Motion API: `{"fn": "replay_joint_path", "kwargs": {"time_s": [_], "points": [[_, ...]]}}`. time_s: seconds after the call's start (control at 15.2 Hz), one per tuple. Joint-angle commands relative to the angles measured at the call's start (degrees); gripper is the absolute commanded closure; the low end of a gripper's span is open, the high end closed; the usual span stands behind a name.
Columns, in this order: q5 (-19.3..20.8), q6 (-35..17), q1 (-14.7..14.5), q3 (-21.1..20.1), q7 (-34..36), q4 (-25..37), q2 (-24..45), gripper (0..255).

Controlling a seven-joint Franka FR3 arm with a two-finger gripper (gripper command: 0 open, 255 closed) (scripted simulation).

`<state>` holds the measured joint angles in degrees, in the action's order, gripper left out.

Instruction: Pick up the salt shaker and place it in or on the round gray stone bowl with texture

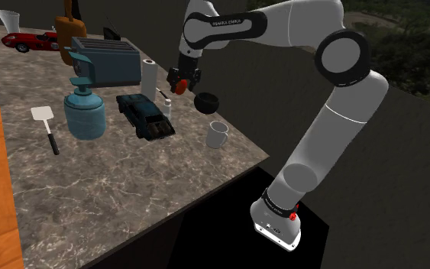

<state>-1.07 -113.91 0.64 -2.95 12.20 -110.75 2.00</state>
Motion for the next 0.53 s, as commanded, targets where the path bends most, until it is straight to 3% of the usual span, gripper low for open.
{"fn": "replay_joint_path", "kwargs": {"time_s": [0.0,0.33,0.46], "points": [[0.80,-0.92,0.03,0.08,0.25,3.62,4.75,0],[2.68,-1.28,-0.50,0.24,1.43,14.01,16.08,0],[2.71,-2.64,-0.51,0.28,1.45,13.11,16.55,0]]}}
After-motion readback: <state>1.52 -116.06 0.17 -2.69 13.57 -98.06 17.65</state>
